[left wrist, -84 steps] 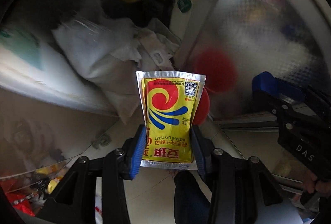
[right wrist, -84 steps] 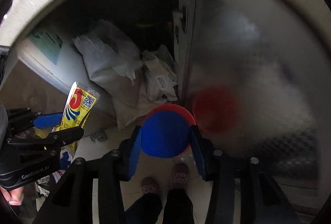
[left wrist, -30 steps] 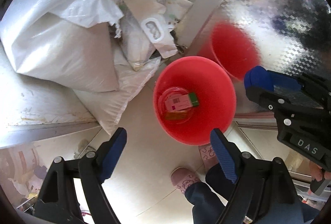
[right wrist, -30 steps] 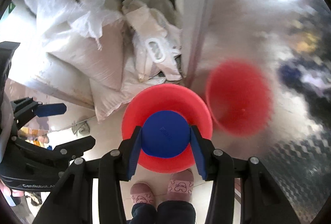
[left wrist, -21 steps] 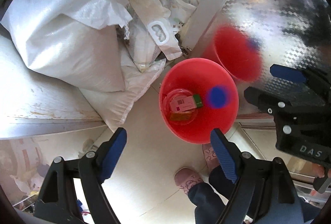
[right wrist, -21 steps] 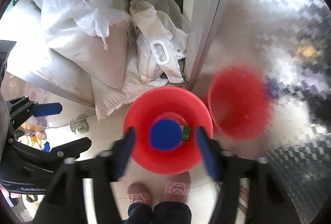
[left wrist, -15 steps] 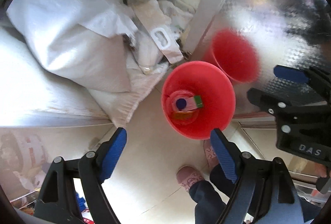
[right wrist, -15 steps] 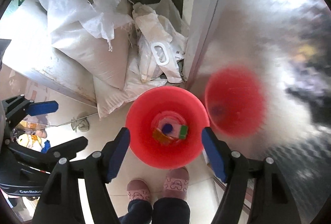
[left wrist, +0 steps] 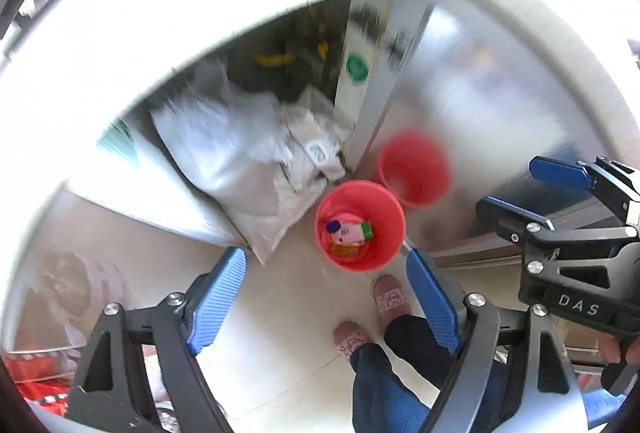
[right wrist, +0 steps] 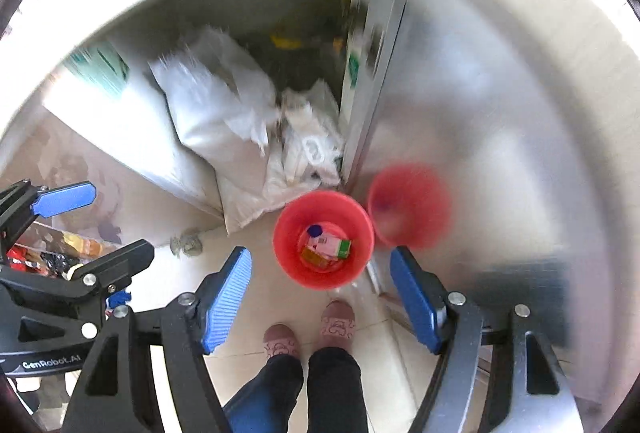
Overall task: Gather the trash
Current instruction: 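Raise both tools back over the counter toward the remaining trash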
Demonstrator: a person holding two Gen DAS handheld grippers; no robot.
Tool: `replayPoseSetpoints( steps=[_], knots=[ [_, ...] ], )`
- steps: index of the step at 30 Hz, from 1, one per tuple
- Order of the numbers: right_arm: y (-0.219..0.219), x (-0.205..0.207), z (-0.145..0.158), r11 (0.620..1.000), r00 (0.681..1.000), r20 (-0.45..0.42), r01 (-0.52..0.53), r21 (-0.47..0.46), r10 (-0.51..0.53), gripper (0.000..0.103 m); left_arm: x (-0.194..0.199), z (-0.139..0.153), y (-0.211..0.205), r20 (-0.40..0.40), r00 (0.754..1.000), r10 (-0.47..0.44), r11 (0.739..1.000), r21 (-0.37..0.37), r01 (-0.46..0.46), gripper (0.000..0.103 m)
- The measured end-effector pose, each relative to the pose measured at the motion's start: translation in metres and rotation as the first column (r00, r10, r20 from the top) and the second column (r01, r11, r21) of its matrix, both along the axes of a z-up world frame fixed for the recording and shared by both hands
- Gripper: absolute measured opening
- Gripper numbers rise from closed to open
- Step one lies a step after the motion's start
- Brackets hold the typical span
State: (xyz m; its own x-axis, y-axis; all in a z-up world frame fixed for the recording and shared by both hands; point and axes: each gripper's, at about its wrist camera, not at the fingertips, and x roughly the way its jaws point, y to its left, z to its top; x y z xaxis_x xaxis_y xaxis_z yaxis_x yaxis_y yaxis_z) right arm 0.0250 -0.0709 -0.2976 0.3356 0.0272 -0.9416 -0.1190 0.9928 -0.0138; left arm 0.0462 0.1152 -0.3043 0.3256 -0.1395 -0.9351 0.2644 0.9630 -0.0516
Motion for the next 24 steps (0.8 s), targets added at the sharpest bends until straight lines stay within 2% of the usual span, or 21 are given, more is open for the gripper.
replayPoseSetpoints(
  steps=[7,10,14,18,24],
  knots=[
    [0.001,-0.015,0.092,1.000,0.994,0.105,0.003,-0.015,-0.002,0.072,-0.007,0.098,0.001,0.103,0.995,-0.008,1.000,0.003,0.008,0.082],
    [-0.003,-0.018,0.119,1.000,0.990,0.144,0.014,-0.017,-0.012,0.081,-0.006,0.126,-0.004,0.135,0.991,-0.023,1.000,-0.009,0.024,0.082],
    [-0.014,-0.019,0.146,0.998,0.979,0.198,0.059,-0.039,-0.050,0.090,0.000,0.148,-0.016,0.157,0.986,-0.054,0.998,-0.029,0.060,0.082],
    [-0.030,-0.013,0.164,0.993,0.971,0.223,0.102,-0.067,-0.085,0.091,0.015,0.168,-0.034,0.158,0.983,-0.091,0.993,-0.059,0.101,0.087],
    [-0.060,0.008,0.185,0.981,0.951,0.269,0.176,-0.078,-0.149,0.094,0.054,0.188,-0.072,0.203,0.966,-0.159,0.986,-0.019,0.166,0.087]
  ],
)
